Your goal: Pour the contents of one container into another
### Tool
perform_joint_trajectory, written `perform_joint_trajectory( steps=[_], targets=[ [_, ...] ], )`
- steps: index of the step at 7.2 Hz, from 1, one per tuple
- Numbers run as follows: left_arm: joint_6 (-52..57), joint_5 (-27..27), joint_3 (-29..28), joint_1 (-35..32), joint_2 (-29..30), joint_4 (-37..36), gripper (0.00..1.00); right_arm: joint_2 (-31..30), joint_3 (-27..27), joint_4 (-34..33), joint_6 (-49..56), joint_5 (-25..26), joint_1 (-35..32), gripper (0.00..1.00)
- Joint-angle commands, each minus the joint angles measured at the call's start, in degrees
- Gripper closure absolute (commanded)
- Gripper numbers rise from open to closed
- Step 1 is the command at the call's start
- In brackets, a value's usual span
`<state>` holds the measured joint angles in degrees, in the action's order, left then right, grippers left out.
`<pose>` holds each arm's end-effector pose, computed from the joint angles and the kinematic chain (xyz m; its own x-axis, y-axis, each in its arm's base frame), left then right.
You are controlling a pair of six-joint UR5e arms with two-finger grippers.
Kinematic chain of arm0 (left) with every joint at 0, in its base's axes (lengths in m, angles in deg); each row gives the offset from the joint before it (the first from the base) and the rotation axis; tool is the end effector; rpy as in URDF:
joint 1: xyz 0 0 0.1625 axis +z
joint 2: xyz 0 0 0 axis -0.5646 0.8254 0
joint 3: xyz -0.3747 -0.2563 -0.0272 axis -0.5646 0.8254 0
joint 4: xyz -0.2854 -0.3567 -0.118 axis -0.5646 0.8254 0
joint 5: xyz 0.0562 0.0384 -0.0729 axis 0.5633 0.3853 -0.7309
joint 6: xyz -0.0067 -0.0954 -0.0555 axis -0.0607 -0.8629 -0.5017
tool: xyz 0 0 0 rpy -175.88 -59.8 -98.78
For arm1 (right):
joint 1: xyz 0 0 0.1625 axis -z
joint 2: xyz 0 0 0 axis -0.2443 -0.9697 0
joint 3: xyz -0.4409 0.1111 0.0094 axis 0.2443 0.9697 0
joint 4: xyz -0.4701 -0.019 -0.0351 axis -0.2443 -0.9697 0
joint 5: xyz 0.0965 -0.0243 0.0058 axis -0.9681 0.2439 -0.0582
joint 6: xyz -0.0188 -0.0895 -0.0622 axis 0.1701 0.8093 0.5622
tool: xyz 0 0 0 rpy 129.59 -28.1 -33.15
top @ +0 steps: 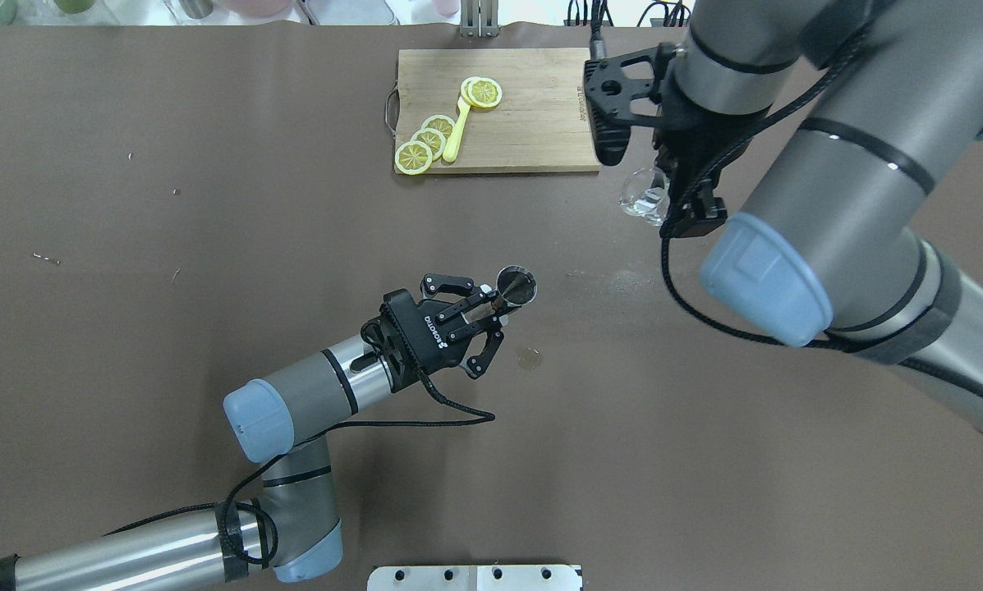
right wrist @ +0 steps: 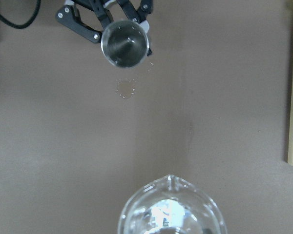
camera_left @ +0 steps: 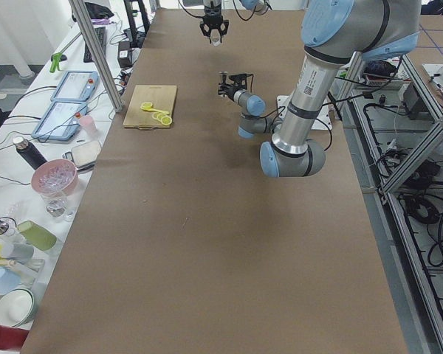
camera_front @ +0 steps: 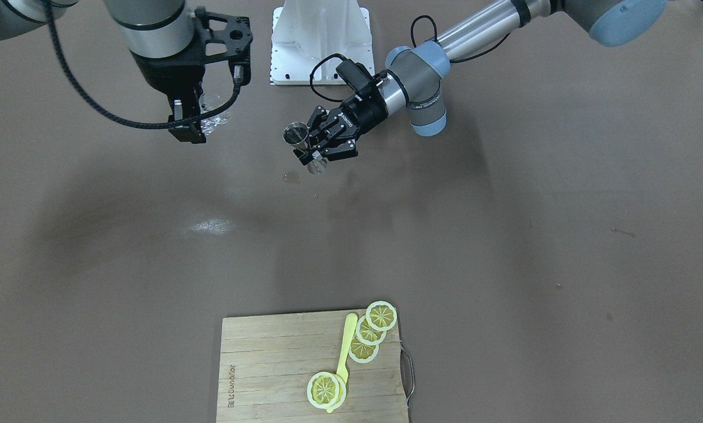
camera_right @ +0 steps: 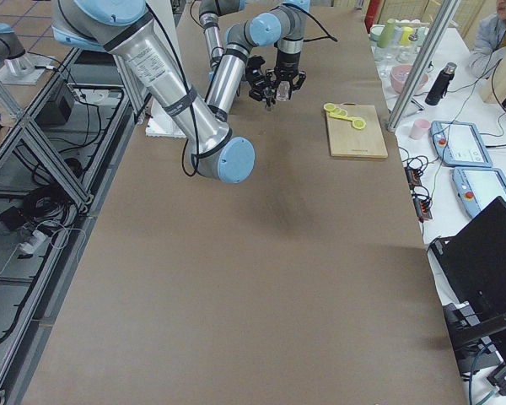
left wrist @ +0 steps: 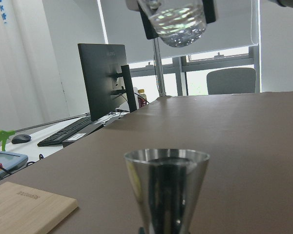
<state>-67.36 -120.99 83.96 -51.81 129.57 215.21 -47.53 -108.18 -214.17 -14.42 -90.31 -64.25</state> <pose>0.6663 -0.3816 0.2509 0.4723 0.8494 -0.2355 0.4778 -0.0222 0.8782 -0.3451 -0.5227 0.1232 -0.0735 -0.9973 -0.0021 0.7123 -0.0540 0.6998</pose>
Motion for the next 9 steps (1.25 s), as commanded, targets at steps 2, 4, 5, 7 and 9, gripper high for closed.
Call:
perform_joint_trajectory(
  steps=[2, 4, 5, 7, 9],
  targets=[
    [0.0, -0.8, -1.1, -1.5, -0.1, 0.0, 1.00, -12.6, 1.2, 12.0, 10.7, -11.1, -11.6, 1.00],
    [-0.1, -0.9, -0.1, -4.2, -0.1, -0.1, 1.00, -18.3, 7.6, 21.4, 17.1, -19.7, -18.8, 1.00],
    [-0.2, -0.9, 0.1, -6.0, -0.1, -0.1, 1.00, -19.9, 13.9, 27.3, 20.7, -25.3, -22.3, 1.00],
    [-0.3, -0.9, 0.7, -8.4, -0.1, -0.7, 1.00, -23.3, 24.6, 40.1, 23.3, -33.7, -26.4, 1.00],
    [-0.1, -3.1, 2.9, -11.4, -0.3, -6.5, 1.00, -27.6, 30.0, 53.2, 23.3, -36.2, -27.1, 1.00]
  ],
)
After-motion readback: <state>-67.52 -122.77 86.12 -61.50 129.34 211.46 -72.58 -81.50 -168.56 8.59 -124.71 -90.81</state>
